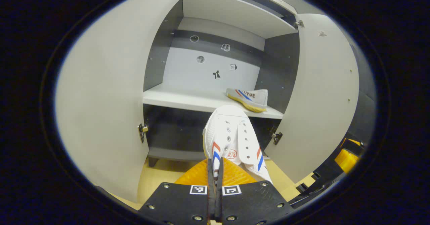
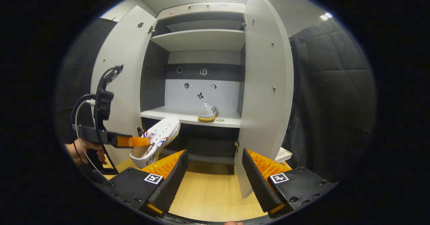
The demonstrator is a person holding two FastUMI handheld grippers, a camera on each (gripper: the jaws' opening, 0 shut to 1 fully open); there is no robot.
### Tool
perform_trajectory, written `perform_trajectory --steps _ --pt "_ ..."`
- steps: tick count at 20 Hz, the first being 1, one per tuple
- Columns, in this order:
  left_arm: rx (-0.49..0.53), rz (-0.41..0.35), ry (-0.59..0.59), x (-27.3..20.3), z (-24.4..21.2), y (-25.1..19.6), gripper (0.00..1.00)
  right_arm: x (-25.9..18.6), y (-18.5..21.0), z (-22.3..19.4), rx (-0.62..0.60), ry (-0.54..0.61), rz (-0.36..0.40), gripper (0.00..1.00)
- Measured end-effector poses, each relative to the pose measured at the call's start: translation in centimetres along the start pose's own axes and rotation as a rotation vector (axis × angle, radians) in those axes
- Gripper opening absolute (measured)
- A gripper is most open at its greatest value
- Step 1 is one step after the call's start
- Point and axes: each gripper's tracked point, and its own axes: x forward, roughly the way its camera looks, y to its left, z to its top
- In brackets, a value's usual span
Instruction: Grab one shoe with the right hand and put it into the shoe cabinet, grab the other shoe with the left hand and put it into the shoe cabinet; then close the right door with the right hand and the left door with the left hand.
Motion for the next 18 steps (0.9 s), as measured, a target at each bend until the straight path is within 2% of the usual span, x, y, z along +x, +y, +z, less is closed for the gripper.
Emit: perform_trajectory --steps 6,14,15,16,18 --pt "0.005 0.019 -0.079 -0.1 0.1 0.0 0.00 -0.8 -1.1 -0.6 0.017 0.001 -0.018 0.99" --pt "0.016 0.057 -0.138 -0.1 0.8 0.3 0.01 -1.6 -3.7 -1.4 0.038 0.017 -0.084 1.00" --pt "0.024 0.061 -0.147 -0.1 0.9 0.3 0.01 -1.6 -4.0 -1.6 0.039 0.019 -0.092 0.96" --pt "0.026 0.066 -0.158 -0.2 0.9 0.3 0.01 -1.7 -4.3 -1.7 0.040 0.023 -0.100 1.00" --pt "0.015 0.072 -0.169 -0.2 0.7 0.3 0.01 -1.7 -4.7 -2.1 0.043 0.038 -0.114 1.00"
